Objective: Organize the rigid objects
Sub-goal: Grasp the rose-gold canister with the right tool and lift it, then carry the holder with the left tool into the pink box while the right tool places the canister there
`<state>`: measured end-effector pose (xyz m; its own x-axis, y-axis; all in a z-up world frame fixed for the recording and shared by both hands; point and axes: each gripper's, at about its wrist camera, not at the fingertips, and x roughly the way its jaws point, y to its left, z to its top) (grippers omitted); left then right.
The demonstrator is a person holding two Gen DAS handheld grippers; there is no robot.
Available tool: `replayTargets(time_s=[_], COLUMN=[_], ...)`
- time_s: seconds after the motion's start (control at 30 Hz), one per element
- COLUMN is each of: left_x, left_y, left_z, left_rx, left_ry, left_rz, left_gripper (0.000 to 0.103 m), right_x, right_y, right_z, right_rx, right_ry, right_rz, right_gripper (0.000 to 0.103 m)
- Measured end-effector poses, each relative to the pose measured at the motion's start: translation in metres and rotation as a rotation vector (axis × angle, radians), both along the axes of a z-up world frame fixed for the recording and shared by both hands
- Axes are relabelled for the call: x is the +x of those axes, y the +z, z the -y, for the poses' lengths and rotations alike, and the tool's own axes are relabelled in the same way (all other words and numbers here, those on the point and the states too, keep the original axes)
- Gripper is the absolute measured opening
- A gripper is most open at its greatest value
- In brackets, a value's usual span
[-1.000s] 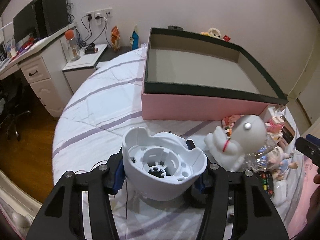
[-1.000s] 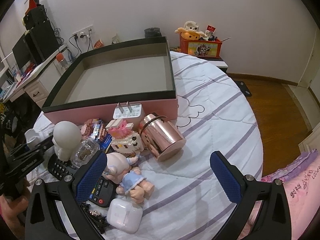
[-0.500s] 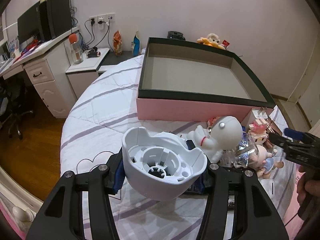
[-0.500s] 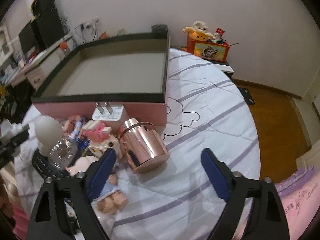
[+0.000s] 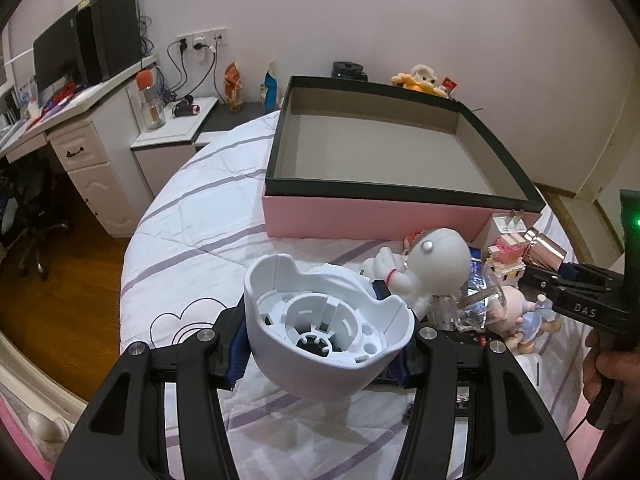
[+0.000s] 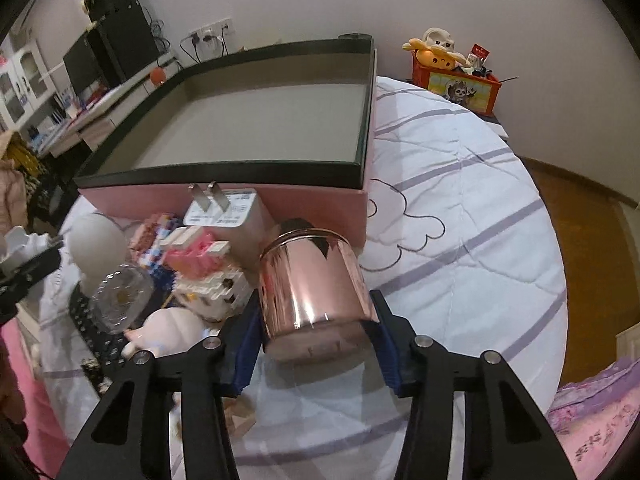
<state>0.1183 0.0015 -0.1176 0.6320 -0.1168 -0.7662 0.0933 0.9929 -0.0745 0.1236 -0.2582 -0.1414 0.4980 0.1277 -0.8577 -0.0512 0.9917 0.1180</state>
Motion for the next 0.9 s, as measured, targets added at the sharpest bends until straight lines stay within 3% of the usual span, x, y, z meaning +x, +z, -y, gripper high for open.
replayTargets(time_s=[0.3, 0.53, 0.7, 0.9], left_x=[-0.003, 0.021, 0.064, 0.138], left_y=[0.015, 0.043, 0.062, 0.061], left_z=[0.001, -0.001, 0.004, 0.024], left_rx=[-0.007, -0.013, -0.027, -0.033], left_ry=[-0.015, -0.028, -0.043, -0.079], left_rz=[0.037, 0.099, 0.125, 0.075], left_gripper=[0.055, 0.055, 0.055, 0.055], right_x=[-0.016, -0.001, 0.036, 0.109], right_y=[0.040, 0.082, 0.095, 0.079], right_z=[-0.006, -0.021, -0.035, -0.036], right_rx=[0.009, 0.012, 0.015, 0.050], right_ry=[0.003, 0.054, 0.090, 0.080], right_rz=[0.083, 0.181, 0.210, 0.148], right_gripper=[0.047, 0.047, 0.047, 0.047])
